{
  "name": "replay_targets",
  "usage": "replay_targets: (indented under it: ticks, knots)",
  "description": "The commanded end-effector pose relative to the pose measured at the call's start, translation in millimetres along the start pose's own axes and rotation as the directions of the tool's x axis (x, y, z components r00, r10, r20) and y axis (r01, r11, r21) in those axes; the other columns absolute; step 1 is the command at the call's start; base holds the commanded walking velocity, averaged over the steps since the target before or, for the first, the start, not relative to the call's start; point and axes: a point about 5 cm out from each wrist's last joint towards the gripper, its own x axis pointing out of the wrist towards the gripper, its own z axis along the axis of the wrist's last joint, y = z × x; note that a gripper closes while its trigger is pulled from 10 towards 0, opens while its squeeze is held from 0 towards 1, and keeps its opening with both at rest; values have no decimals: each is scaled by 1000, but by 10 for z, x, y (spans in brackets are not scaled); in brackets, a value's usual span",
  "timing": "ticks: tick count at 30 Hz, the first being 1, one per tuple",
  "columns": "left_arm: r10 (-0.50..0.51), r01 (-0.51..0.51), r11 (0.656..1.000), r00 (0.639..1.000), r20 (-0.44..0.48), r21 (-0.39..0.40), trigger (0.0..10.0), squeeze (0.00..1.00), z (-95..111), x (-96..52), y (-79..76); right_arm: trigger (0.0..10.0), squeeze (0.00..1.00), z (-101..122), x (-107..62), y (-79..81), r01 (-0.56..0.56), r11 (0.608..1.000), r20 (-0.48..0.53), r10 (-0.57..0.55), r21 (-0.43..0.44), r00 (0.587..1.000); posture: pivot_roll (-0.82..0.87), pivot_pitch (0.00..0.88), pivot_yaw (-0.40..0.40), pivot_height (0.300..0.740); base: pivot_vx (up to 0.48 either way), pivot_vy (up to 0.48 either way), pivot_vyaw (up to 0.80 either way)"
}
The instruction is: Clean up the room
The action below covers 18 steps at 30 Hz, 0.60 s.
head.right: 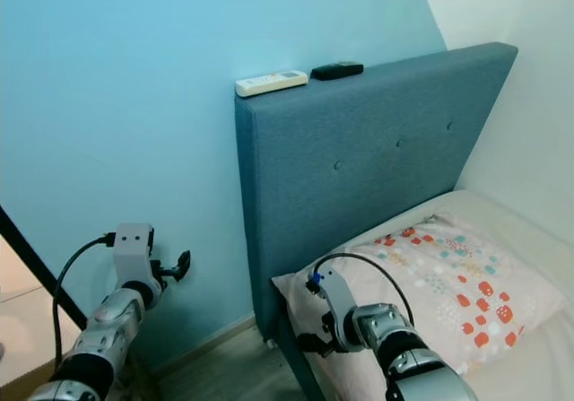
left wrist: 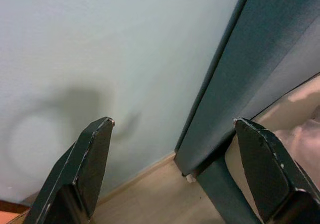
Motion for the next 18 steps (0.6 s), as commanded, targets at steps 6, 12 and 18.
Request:
replay_targets:
  ticks: [6, 12, 18]
  knots:
    - [-23, 23, 1000, 1000, -4, 1, 10000, 0, -15, 23, -93, 10000, 0, -80, 13, 28, -20, 1000, -22, 20, 12, 1000, -41, 0, -45, 616, 0, 0, 0]
    - [-33, 33, 999, 999, -7, -1, 10000, 0, -47, 17, -127, 10000, 0, -216, -8, 52, -94, 993, -129, 85, -67, 988, -47, 0, -43, 616, 0, 0, 0]
    - [-40, 40, 999, 999, -13, 1, 10000, 0, -83, 5, -140, 10000, 0, -470, -297, -205, -112, 982, -352, 51, -155, 935, -50, 0, -45, 616, 0, 0, 0]
